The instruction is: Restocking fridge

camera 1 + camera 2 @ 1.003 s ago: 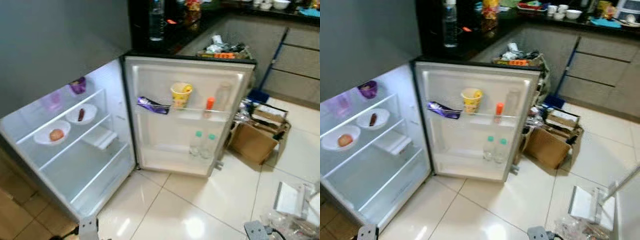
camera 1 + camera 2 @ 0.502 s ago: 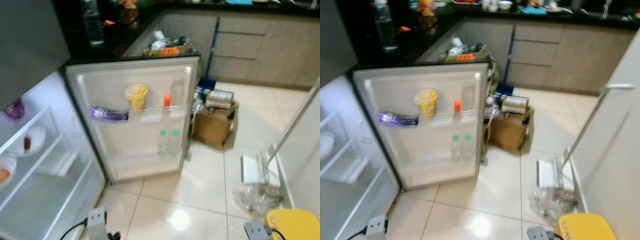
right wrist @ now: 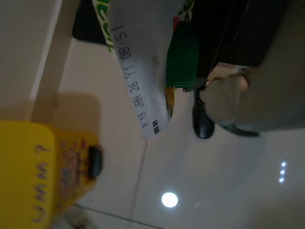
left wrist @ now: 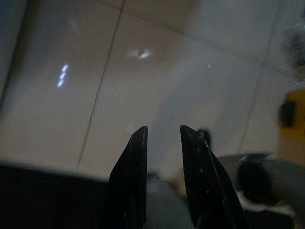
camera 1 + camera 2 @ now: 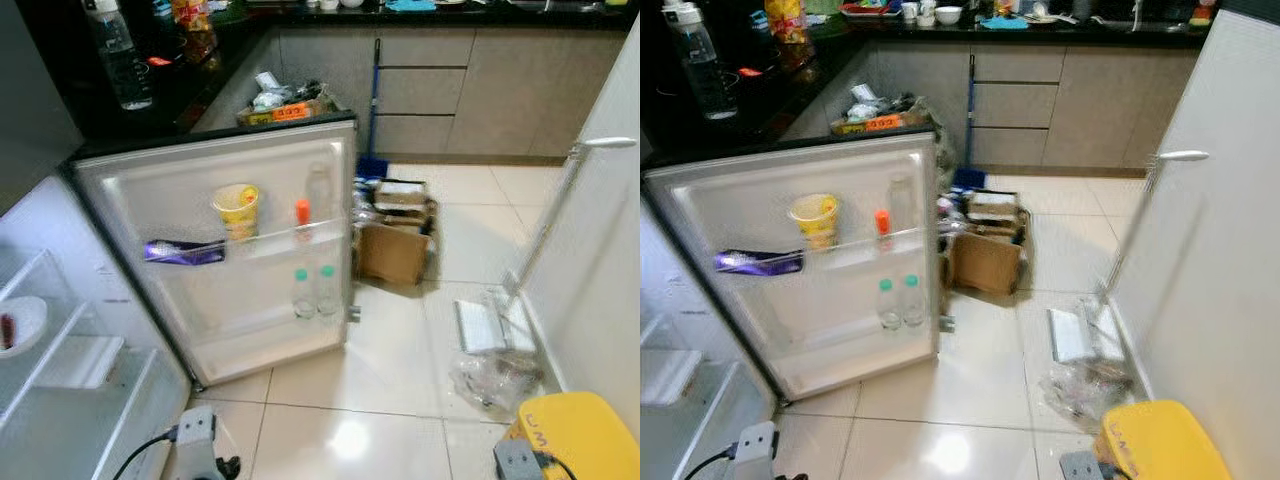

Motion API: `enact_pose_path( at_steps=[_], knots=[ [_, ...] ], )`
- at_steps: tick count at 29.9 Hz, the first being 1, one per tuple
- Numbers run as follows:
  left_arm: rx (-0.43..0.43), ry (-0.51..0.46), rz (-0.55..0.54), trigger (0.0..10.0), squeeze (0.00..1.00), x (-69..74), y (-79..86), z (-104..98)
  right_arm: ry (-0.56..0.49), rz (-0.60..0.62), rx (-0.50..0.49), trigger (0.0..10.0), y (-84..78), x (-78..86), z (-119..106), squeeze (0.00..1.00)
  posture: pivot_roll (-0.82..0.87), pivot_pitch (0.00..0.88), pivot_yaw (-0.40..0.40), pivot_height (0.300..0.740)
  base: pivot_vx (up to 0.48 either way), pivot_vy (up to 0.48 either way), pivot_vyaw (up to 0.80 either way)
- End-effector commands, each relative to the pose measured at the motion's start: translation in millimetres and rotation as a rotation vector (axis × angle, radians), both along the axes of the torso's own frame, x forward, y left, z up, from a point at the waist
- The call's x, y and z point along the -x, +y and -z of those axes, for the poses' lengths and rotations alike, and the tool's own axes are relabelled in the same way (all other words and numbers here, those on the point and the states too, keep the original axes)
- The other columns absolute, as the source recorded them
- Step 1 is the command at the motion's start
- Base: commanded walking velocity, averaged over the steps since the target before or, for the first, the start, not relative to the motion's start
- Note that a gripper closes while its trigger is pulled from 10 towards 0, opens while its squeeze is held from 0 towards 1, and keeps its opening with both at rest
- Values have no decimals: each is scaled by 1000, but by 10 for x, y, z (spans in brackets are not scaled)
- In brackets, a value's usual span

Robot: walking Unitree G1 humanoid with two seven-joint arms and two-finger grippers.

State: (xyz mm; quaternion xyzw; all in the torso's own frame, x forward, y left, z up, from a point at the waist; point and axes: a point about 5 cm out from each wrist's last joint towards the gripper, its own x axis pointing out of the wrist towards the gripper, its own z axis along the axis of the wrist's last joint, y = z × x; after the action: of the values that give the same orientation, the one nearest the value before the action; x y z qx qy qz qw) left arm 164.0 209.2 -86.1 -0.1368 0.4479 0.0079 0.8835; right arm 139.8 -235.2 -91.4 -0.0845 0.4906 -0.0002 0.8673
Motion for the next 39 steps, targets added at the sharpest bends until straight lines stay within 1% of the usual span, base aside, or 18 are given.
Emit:
enact_pose_path(
  at_steps=[1, 4, 5, 8, 10, 12, 16, 18, 20, 21, 23, 25, 27, 29, 31, 33, 38, 39],
  knots=[
    [2, 40, 26, 10000, 0, 79, -62, 48, 1, -7, -16, 10000, 32, -3, 6, 0, -88, 0, 26, 740, 0, 0, 788],
    [17, 21, 36, 10000, 0, 5, -164, 33, 28, -9, -18, 10000, -12, 76, 23, 0, -81, 0, 12, 740, 0, 0, 788],
    [17, 21, 36, 10000, 0, 5, -164, 33, 28, -9, -18, 10000, -12, 76, 23, 0, -81, 0, 12, 740, 0, 0, 788],
    [29, 10, 57, 10000, 0, -50, -262, 24, 42, -6, -12, 10000, -61, 101, 20, 0, -78, 0, -1, 740, 0, 0, 788],
    [36, 9, 57, 10000, 0, -55, -286, 24, 41, -4, -12, 10000, -72, 94, 15, 0, -78, 0, -1, 740, 0, 0, 788],
    [52, 12, 46, 10000, 0, -40, -331, 35, 38, -14, 4, 10000, -88, 67, 3, 0, -83, 0, -9, 740, 0, 0, 0],
    [48, 20, 46, 10000, 0, -15, -339, 47, 42, -33, 24, 10000, -82, 49, 0, 0, -82, 0, -17, 740, 0, 0, 0],
    [44, 24, 37, 10000, 0, -1, -332, 54, 45, -57, 26, 10000, -55, 35, 3, 0, -78, 0, -32, 740, 0, 0, 0],
    [37, 28, 11, 10000, 0, 25, -300, 63, 50, -122, 28, 10000, 21, -3, 8, 0, -73, 0, -48, 740, 0, 0, 0],
    [29, 31, -8, 10000, 0, 50, -271, 70, 41, -165, 27, 10000, 79, -54, 2, 0, -61, 0, -74, 740, 0, 0, 0],
    [19, 35, -36, 10000, 0, 96, -224, 83, 20, -223, 26, 10000, 159, -145, -19, 0, -45, 0, -89, 740, 0, 0, 0],
    [16, 37, -57, 10000, 0, 136, -195, 93, -2, -255, 22, 10000, 204, -233, -49, 0, -4, 0, -113, 740, 0, 0, 0],
    [15, 36, -65, 10000, 0, 149, -186, 96, -10, -264, 20, 10000, 218, -268, -61, 0, -4, 0, -113, 740, 0, 0, 0],
    [6, 43, -82, 10000, 0, 202, -135, 108, -22, -290, 21, 10000, 255, -348, -89, 0, 27, 0, -122, 740, 0, 0, 0],
    [-15, 65, -90, 10000, 0, 295, -43, 126, -38, -303, 23, 10000, 294, -455, -129, 0, 37, 0, -117, 740, 0, 0, 0],
    [-30, 82, -80, 10000, 0, 349, 4, 136, -57, -292, 20, 10000, 322, -524, -157, 0, 44, 0, -102, 740, 0, 0, 0],
    [-36, 80, -60, 10000, 0, 330, 15, 128, -73, -264, 7, 10000, 367, -555, -164, 0, 43, 0, -75, 740, 0, 0, 0],
    [-37, 72, -47, 10000, 0, 295, 1, 118, -74, -257, 1, 10000, 391, -549, -157, 0, 44, 0, -69, 740, 0, 0, 0]
  ],
)
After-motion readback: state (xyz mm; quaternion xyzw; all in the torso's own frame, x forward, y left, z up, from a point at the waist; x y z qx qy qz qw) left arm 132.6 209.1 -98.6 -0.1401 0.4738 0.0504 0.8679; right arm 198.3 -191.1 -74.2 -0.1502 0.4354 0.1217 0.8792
